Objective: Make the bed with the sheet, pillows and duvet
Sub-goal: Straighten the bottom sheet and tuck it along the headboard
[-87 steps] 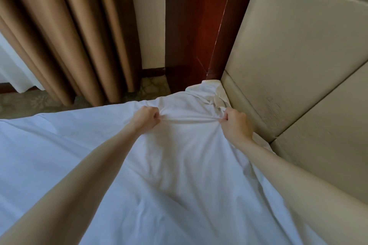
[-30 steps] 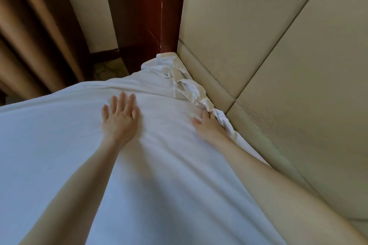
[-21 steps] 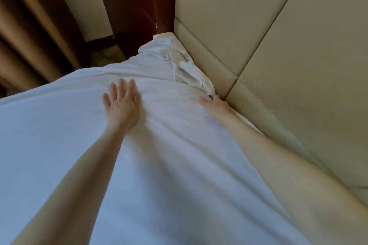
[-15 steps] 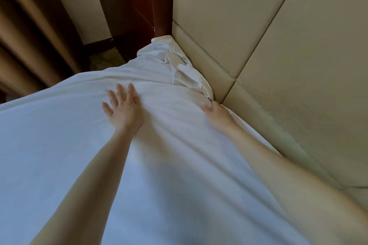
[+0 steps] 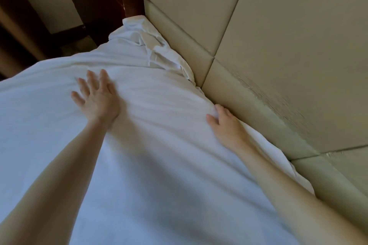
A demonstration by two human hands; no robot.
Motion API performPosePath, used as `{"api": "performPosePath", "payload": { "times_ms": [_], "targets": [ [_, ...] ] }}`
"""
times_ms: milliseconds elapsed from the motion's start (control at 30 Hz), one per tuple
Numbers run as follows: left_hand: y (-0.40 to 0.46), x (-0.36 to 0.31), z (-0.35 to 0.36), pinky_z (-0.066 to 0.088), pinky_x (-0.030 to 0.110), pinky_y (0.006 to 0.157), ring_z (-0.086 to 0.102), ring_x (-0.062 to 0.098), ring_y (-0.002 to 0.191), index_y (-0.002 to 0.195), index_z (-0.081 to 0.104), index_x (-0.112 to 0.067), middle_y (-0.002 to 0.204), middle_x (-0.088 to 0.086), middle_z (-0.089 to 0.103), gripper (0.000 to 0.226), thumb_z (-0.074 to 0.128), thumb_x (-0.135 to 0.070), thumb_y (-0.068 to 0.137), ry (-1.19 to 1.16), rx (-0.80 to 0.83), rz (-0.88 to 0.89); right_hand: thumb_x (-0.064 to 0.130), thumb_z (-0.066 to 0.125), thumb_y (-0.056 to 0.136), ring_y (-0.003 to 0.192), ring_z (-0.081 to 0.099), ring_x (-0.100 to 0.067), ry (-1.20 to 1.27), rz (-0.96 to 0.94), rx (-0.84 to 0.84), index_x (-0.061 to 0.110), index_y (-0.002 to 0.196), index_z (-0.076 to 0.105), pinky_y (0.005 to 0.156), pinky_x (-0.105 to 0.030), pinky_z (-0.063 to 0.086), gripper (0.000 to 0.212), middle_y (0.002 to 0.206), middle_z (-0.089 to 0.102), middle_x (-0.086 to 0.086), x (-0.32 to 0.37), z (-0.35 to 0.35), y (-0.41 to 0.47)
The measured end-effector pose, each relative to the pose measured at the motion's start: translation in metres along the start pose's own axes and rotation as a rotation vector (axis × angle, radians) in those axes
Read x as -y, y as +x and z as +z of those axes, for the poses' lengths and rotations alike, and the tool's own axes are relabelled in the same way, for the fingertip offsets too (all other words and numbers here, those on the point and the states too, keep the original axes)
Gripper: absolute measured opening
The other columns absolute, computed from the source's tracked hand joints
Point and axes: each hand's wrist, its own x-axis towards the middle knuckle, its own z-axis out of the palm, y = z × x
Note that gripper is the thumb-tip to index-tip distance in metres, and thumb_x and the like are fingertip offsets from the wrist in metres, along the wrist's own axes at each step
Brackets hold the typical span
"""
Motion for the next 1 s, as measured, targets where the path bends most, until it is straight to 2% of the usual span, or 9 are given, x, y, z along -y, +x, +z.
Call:
{"api": "performPosePath", "payload": {
  "times_ms": [67, 133, 233, 333, 400, 500, 633, 867, 1000],
  "targets": [
    [0.001, 0.002, 0.001, -0.004, 0.053, 0.116, -0.009, 0.029, 0.148, 0.151, 0.011, -0.032, 0.162, 0.003, -0.001, 0.050, 0.013, -0.037, 0.102, 0.004, -0.009, -0.002, 0.050, 0.026, 0.094, 0.113, 0.049, -0.028, -0.252, -0.038, -0.179, 0.011, 0.120, 0.047, 0.089, -0.039, 0.037, 0.052, 0.116, 0.053, -0.004, -0.019, 0.005, -0.044],
    [0.001, 0.004, 0.003, -0.004, 0.054, 0.116, -0.009, 0.030, 0.148, 0.152, 0.011, -0.031, 0.162, 0.004, 0.000, 0.050, 0.014, -0.036, 0.102, 0.015, -0.019, -0.002, 0.055, 0.020, 0.093, 0.115, 0.049, -0.031, -0.339, 0.002, -0.190, 0.007, 0.123, 0.045, 0.092, -0.041, 0.036, 0.062, 0.121, 0.054, -0.009, -0.029, 0.011, -0.057],
    [0.001, 0.003, 0.003, -0.004, 0.054, 0.116, -0.007, 0.030, 0.148, 0.152, 0.011, -0.031, 0.162, 0.004, 0.000, 0.051, 0.015, -0.035, 0.102, 0.017, 0.002, -0.001, 0.055, 0.029, 0.097, 0.119, 0.048, -0.035, -0.167, 0.216, -0.002, 0.003, 0.119, 0.048, 0.094, -0.040, 0.035, 0.060, 0.125, 0.056, -0.019, -0.027, 0.004, -0.028],
    [0.002, 0.001, 0.003, -0.004, 0.055, 0.116, -0.007, 0.031, 0.148, 0.153, 0.011, -0.031, 0.162, 0.004, 0.000, 0.051, 0.016, -0.034, 0.102, 0.013, 0.004, -0.011, 0.052, 0.033, 0.098, 0.114, 0.050, -0.036, -0.005, 0.182, 0.076, 0.008, 0.107, 0.049, 0.086, -0.038, 0.035, 0.047, 0.121, 0.057, -0.018, -0.032, -0.012, -0.024],
    [0.003, 0.004, 0.004, -0.004, 0.055, 0.116, -0.006, 0.031, 0.148, 0.153, 0.011, -0.031, 0.162, 0.005, 0.001, 0.052, 0.016, -0.034, 0.101, 0.010, -0.004, -0.010, 0.041, 0.040, 0.098, 0.111, 0.049, -0.033, -0.060, 0.100, -0.054, 0.012, 0.105, 0.051, 0.084, -0.037, 0.035, 0.031, 0.115, 0.057, -0.011, -0.048, -0.013, -0.055],
    [0.003, 0.004, 0.007, -0.004, 0.055, 0.116, -0.006, 0.032, 0.148, 0.153, 0.010, -0.031, 0.162, 0.006, 0.000, 0.052, 0.014, -0.035, 0.101, 0.035, -0.013, 0.000, 0.033, 0.043, 0.099, 0.110, 0.050, -0.034, -0.163, 0.140, -0.220, 0.006, 0.116, 0.053, 0.090, -0.039, 0.034, 0.034, 0.117, 0.059, -0.015, -0.069, -0.008, -0.091],
    [0.003, 0.001, 0.006, -0.003, 0.054, 0.117, -0.004, 0.032, 0.148, 0.153, 0.011, -0.031, 0.162, 0.007, 0.001, 0.053, 0.015, -0.033, 0.101, 0.046, -0.027, 0.005, 0.047, 0.031, 0.100, 0.112, 0.052, -0.038, -0.147, 0.314, -0.082, 0.005, 0.109, 0.050, 0.090, -0.042, 0.036, 0.047, 0.120, 0.059, -0.021, -0.073, -0.003, -0.065],
    [-0.043, -0.022, -0.002, -0.004, 0.047, 0.119, -0.007, 0.026, 0.148, 0.154, 0.004, -0.026, 0.162, 0.004, -0.004, 0.055, 0.015, -0.036, 0.101, 0.029, 0.074, 0.056, 0.040, 0.033, 0.101, 0.115, 0.050, -0.035, -0.095, 0.219, -0.152, 0.007, 0.112, 0.054, 0.094, -0.042, 0.033, 0.040, 0.122, 0.060, -0.016, -0.079, 0.005, -0.072],
    [-0.098, -0.041, 0.003, -0.003, 0.043, 0.119, -0.006, 0.022, 0.149, 0.154, 0.004, -0.029, 0.162, 0.000, -0.003, 0.055, 0.018, -0.038, 0.101, 0.015, 0.131, 0.190, 0.038, 0.026, 0.094, 0.108, 0.049, -0.037, -0.148, 0.148, -0.227, 0.003, 0.125, 0.052, 0.093, -0.044, 0.034, 0.054, 0.119, 0.055, -0.018, -0.075, 0.000, -0.100]
  ]
}}
